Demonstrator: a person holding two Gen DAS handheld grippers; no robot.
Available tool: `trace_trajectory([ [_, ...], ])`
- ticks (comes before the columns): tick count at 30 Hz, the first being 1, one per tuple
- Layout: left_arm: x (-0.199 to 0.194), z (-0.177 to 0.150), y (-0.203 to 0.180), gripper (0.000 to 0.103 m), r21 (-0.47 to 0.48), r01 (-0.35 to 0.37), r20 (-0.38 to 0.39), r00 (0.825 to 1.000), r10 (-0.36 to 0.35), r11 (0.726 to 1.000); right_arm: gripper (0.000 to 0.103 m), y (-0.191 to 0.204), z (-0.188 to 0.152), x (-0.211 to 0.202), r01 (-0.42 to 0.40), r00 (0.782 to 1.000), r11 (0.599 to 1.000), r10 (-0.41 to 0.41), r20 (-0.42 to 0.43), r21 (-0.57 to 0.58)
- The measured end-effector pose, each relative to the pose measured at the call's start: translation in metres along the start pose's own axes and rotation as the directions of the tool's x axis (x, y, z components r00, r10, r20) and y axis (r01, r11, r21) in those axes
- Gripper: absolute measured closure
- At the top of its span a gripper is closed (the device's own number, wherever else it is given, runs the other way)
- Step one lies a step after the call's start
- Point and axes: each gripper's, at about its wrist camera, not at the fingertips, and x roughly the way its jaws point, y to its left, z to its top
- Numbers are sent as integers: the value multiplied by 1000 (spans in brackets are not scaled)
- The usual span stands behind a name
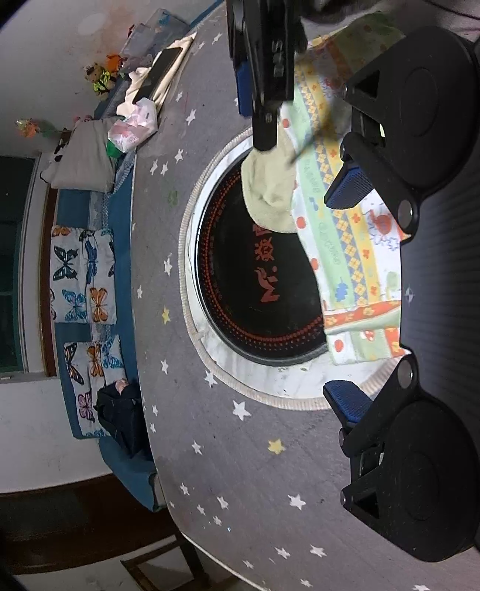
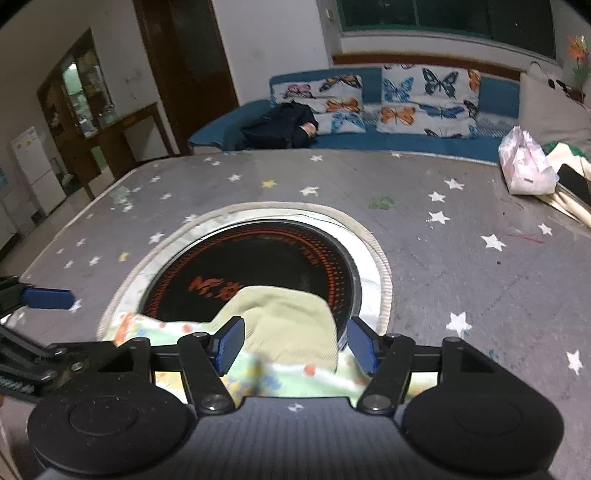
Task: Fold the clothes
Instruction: 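Reach both open tools toward the khaki corduroy part of the folded shirt, then grasp the khaki corduroy fabric with both tools and lift the shirt up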
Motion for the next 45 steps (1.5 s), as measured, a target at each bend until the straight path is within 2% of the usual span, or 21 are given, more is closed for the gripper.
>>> trace_trajectory([
  [6,12,8,-2,4,41,32,6,999,-33,999,53,-3,7,32,10,999,1000,-9,-53,11],
  [10,22,16,-9,6,59,77,12,997,-78,995,66,-4,4,41,1,998,1000,-1,-65,10],
  [12,30,19,-13,8,71,95,7,995,-96,993,79,-4,4,42,-6,998,1000,7,-59,5],
  [13,34,21,-15,9,77,102,5,995,-102,992,89,-5,4,40,-18,998,1000,19,-53,12],
  [14,37,22,-17,9,82,115,3,993,-115,990,93,-7,5,38,-34,998,999,35,-46,25],
  [17,48,24,-22,11,91,159,-4,987,-159,983,99,-9,7,24,-70,998,997,71,-1,35],
  [22,58,23,-27,12,95,231,6,973,-232,968,100,-9,12,-4,-132,989,991,129,74,37],
  [24,59,22,-28,20,101,268,5,963,-270,958,100,-8,12,-17,-154,984,988,150,99,29],
  [29,51,17,-25,70,102,368,11,928,-371,924,101,-3,6,-46,-184,973,983,183,143,-2],
  [31,40,17,-26,83,119,375,32,924,-381,919,101,-2,4,-54,-182,971,983,181,155,-9],
  [37,-5,42,-43,91,212,336,133,920,-368,918,101,-14,28,-84,-130,964,991,121,237,24],
  [40,-24,76,-54,91,233,298,204,916,-346,926,101,-20,57,-107,-84,949,996,75,306,16],
  [42,-44,105,-61,91,241,276,267,903,-337,930,101,-21,78,-129,-48,926,999,44,375,2],
  [43,-57,120,-66,91,247,268,303,892,-337,931,101,-20,89,-142,-29,908,1000,28,418,-5],
  [45,-87,145,-74,91,263,256,380,859,-343,930,101,-17,111,-174,2,858,1000,9,513,-21],
])
